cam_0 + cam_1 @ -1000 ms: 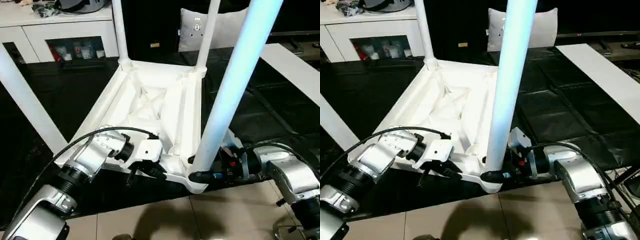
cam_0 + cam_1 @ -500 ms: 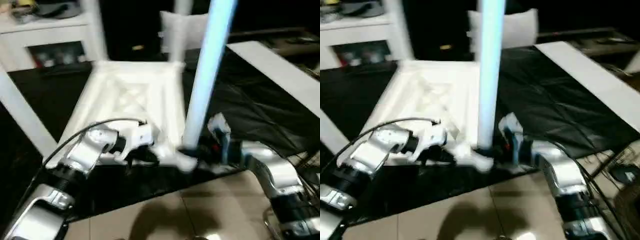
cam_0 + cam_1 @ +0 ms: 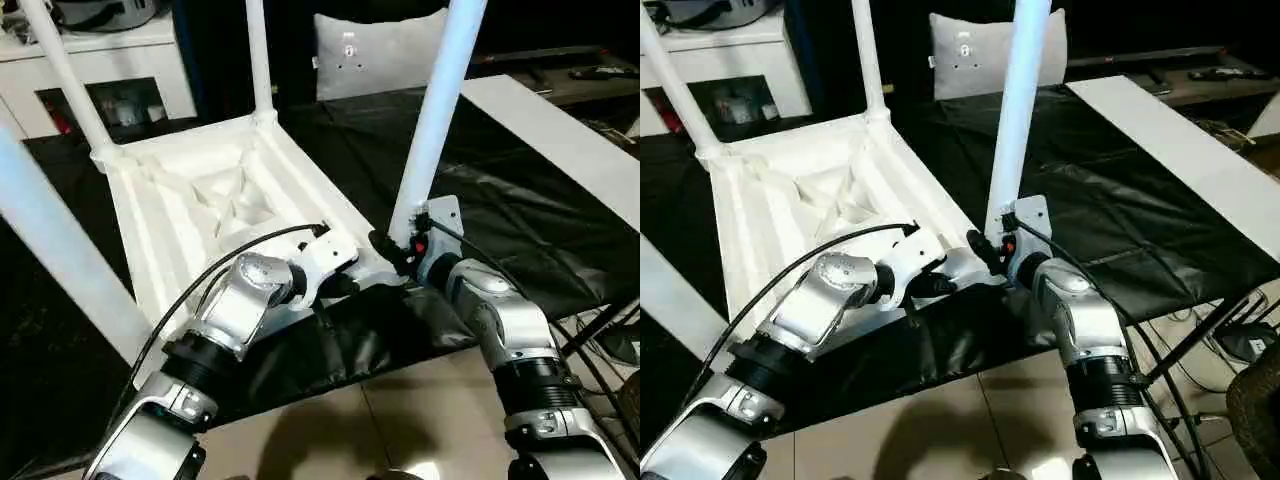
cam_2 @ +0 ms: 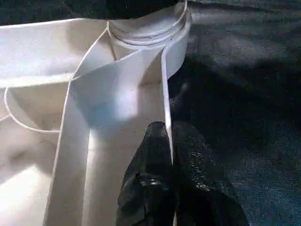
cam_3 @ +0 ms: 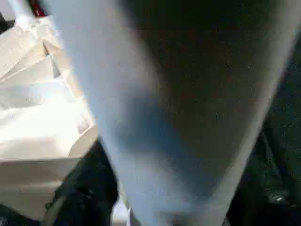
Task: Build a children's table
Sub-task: Rotate leg to tighten
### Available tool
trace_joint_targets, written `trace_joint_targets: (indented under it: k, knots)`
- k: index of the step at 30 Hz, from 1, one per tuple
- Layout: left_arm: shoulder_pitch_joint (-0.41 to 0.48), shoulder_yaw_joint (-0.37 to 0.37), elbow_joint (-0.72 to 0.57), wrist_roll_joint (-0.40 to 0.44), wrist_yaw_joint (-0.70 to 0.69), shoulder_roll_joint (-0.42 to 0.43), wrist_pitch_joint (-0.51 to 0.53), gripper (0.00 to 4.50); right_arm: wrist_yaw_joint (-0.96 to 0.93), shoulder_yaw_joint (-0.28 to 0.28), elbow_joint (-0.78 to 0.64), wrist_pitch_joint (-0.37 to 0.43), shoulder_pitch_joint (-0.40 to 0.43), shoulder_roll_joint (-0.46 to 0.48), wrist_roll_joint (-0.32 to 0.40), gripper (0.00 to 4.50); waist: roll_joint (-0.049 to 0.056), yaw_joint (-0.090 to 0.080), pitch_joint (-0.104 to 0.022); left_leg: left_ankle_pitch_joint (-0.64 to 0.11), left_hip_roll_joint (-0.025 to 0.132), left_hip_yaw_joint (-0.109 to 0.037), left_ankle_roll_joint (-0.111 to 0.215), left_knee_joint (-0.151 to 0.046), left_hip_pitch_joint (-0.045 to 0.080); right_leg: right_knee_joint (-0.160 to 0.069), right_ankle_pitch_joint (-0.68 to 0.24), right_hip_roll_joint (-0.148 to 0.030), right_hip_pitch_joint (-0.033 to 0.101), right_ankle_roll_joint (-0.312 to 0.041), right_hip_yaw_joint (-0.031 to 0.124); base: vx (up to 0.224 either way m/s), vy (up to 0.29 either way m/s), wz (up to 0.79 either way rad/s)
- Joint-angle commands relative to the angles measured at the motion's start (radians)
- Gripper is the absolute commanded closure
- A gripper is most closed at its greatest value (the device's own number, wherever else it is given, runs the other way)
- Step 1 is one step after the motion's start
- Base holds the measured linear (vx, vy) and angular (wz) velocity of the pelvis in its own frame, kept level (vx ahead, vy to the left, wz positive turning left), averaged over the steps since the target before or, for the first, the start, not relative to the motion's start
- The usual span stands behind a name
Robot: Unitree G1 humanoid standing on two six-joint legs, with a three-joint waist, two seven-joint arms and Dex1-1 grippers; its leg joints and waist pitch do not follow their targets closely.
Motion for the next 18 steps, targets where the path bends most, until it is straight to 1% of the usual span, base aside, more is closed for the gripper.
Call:
trace_joint_targets:
  k: [1, 2, 3, 4, 5, 7, 8, 9, 10, 11, 12, 13, 14, 16, 18]
  knots:
    - [-0.021, -0.053, -0.028, -0.007, -0.029, -0.017, -0.023, 4.50, 0.045, 0.053, 0.009, -0.019, 0.015, -0.007, -0.017, 1.29, -0.001, 0.009, -0.058, -0.137, 0.017, -0.001, 0.067, -0.059, -0.004, -0.083, -0.174, -0.053, 0.060, -0.204, 0.049, 0.000, 0.000, 0.00]
    - [-0.019, -0.052, -0.027, -0.007, -0.035, -0.007, -0.029, 4.50, 0.064, 0.055, 0.004, -0.039, 0.023, -0.023, -0.017, 1.29, -0.005, 0.012, -0.057, -0.159, 0.018, 0.000, 0.063, -0.059, -0.003, -0.088, -0.206, -0.053, 0.059, -0.196, 0.050, 0.000, 0.000, 0.00]
    - [-0.017, -0.053, -0.024, -0.007, -0.046, 0.007, -0.049, 4.50, 0.087, 0.057, -0.003, -0.056, 0.032, -0.043, -0.016, 1.00, -0.005, 0.014, -0.058, -0.162, 0.018, 0.000, 0.061, -0.059, -0.002, -0.089, -0.214, -0.054, 0.059, -0.194, 0.050, 0.000, 0.000, 0.00]
    - [-0.016, -0.053, -0.022, -0.007, -0.053, 0.015, -0.062, 4.50, 0.101, 0.058, -0.007, -0.065, 0.038, -0.055, -0.015, 0.93, -0.006, 0.017, -0.057, -0.161, 0.016, 0.001, 0.061, -0.059, -0.003, -0.089, -0.219, -0.053, 0.060, -0.188, 0.051, 0.000, 0.000, 0.00]
    - [-0.014, -0.051, -0.017, -0.009, -0.068, 0.030, -0.073, 4.50, 0.128, 0.056, -0.014, -0.076, 0.046, -0.076, -0.010, 0.92, -0.004, 0.020, -0.057, -0.161, 0.018, -0.001, 0.062, -0.060, -0.003, -0.089, -0.217, -0.054, 0.060, -0.184, 0.050, 0.000, 0.000, 0.00]
    - [-0.013, -0.051, -0.009, -0.011, -0.090, 0.047, -0.094, 4.50, 0.161, 0.054, -0.023, -0.090, 0.054, -0.102, -0.004, 0.85, -0.005, 0.021, -0.059, -0.155, 0.018, -0.001, 0.065, -0.059, -0.004, -0.086, -0.198, -0.053, 0.061, -0.189, 0.051, 0.000, 0.000, 0.00]
    - [-0.012, -0.052, 0.003, -0.018, -0.128, 0.074, -0.133, 4.50, 0.219, 0.054, -0.037, -0.111, 0.065, -0.142, 0.002, 0.70, -0.004, 0.024, -0.060, -0.151, 0.018, -0.002, 0.070, -0.058, -0.004, -0.086, -0.185, -0.052, 0.060, -0.192, 0.049, 0.000, 0.000, 0.00]
    - [-0.011, -0.052, 0.006, -0.021, -0.142, 0.083, -0.144, 4.50, 0.242, 0.055, -0.043, -0.118, 0.068, -0.156, 0.003, 0.55, -0.005, 0.026, -0.062, -0.143, 0.020, -0.001, 0.076, -0.056, -0.004, -0.081, -0.159, -0.052, 0.060, -0.200, 0.051, 0.000, 0.000, 0.00]
    - [-0.010, -0.059, 0.013, -0.021, -0.165, 0.101, -0.177, 4.50, 0.280, 0.059, -0.050, -0.133, 0.072, -0.180, 0.006, 0.49, -0.003, 0.028, -0.062, -0.137, 0.020, -0.001, 0.081, -0.055, -0.005, -0.080, -0.147, -0.052, 0.060, -0.204, 0.051, 0.000, 0.000, 0.00]
    - [-0.010, -0.063, 0.017, -0.020, -0.178, 0.112, -0.196, 4.50, 0.302, 0.062, -0.053, -0.142, 0.075, -0.194, 0.007, 0.47, -0.004, 0.030, -0.061, -0.130, 0.020, 0.001, 0.085, -0.055, -0.006, -0.078, -0.132, -0.051, 0.060, -0.208, 0.052, 0.000, 0.000, 0.00]
    - [-0.008, -0.070, 0.020, -0.019, -0.204, 0.133, -0.211, 4.50, 0.352, 0.065, -0.065, -0.149, 0.080, -0.218, 0.021, 0.26, -0.002, 0.035, -0.061, -0.136, 0.020, 0.000, 0.088, -0.055, -0.004, -0.078, -0.134, -0.052, 0.061, -0.210, 0.051, 0.000, 0.000, 0.00]
    - [-0.007, -0.076, 0.023, -0.020, -0.222, 0.147, -0.220, 4.50, 0.389, 0.066, -0.071, -0.156, 0.083, -0.235, 0.031, 0.14, -0.001, 0.036, -0.061, -0.141, 0.022, 0.000, 0.088, -0.056, -0.003, -0.078, -0.136, -0.052, 0.060, -0.210, 0.051, 0.000, 0.000, 0.00]
    - [-0.003, -0.089, 0.028, -0.022, -0.270, 0.180, -0.243, 4.50, 0.477, 0.079, -0.087, -0.158, 0.090, -0.279, 0.046, 0.14, -0.001, 0.037, -0.061, -0.149, 0.022, -0.001, 0.090, -0.056, -0.003, -0.077, -0.138, -0.053, 0.061, -0.212, 0.050, 0.000, 0.000, 0.00]
    - [0.000, -0.102, 0.032, -0.029, -0.321, 0.205, -0.294, 4.50, 0.549, 0.100, -0.098, -0.171, 0.097, -0.316, 0.051, 0.14, -0.004, 0.040, -0.060, -0.158, 0.022, -0.001, 0.096, -0.056, -0.005, -0.080, -0.148, -0.053, 0.062, -0.210, 0.050, 0.000, 0.000, 0.00]
    - [0.005, -0.113, 0.026, -0.038, -0.367, 0.224, -0.314, 4.50, 0.605, 0.112, -0.100, -0.175, 0.100, -0.341, 0.060, 0.14, -0.002, 0.041, -0.061, -0.154, 0.024, -0.001, 0.093, -0.056, -0.003, -0.076, -0.148, -0.054, 0.061, -0.217, 0.051, 0.000, 0.000, 0.00]
